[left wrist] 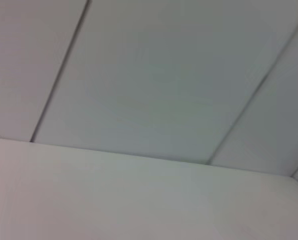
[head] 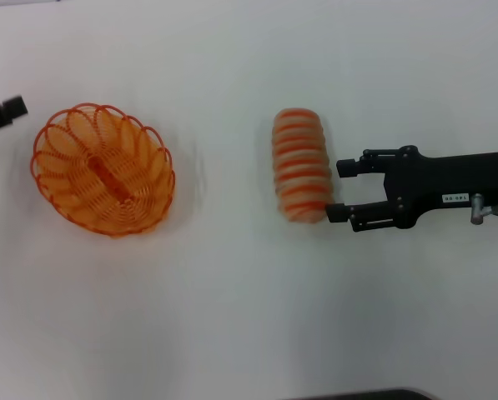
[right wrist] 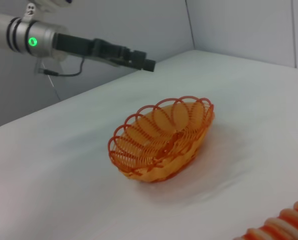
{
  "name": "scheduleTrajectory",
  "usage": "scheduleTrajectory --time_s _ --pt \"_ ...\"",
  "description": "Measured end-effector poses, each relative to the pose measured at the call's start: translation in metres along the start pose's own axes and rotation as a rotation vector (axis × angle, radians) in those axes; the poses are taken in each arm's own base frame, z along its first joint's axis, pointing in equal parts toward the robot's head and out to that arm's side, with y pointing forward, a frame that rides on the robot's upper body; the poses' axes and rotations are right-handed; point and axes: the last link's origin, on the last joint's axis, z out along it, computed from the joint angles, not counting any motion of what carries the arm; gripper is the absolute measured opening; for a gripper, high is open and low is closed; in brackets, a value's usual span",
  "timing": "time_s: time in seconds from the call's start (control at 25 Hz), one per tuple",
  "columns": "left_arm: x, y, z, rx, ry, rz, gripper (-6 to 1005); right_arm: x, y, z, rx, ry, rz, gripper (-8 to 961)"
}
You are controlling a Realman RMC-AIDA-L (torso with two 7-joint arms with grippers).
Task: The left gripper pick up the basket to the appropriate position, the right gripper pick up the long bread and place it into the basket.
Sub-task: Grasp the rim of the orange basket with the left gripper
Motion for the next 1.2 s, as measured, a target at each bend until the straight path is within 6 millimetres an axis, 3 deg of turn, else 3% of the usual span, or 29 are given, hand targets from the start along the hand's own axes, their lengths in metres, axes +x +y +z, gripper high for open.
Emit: scheduleTrajectory --time_s 0.24,0.48,0.72,1.2 --pt "0.03 -0.003 0.024 0.06 -0.076 -0.041 785 -0.006 -0.002 0.0 -0.008 -0.002 0.007 839" --pt "0.055 0.009 0.045 0.073 -0.217 0.094 785 -0.011 -0.004 0.001 -0.014 -0.003 -0.003 840" --pt "0.065 0.019 0.072 0.158 -0.476 0.279 784 -0.017 -0.007 0.003 -0.015 -0.002 -0.003 840" --pt "0.073 0.038 0.102 0.215 -0.663 0.505 784 -0.02 -0.011 0.005 -0.004 0.007 -0.003 840"
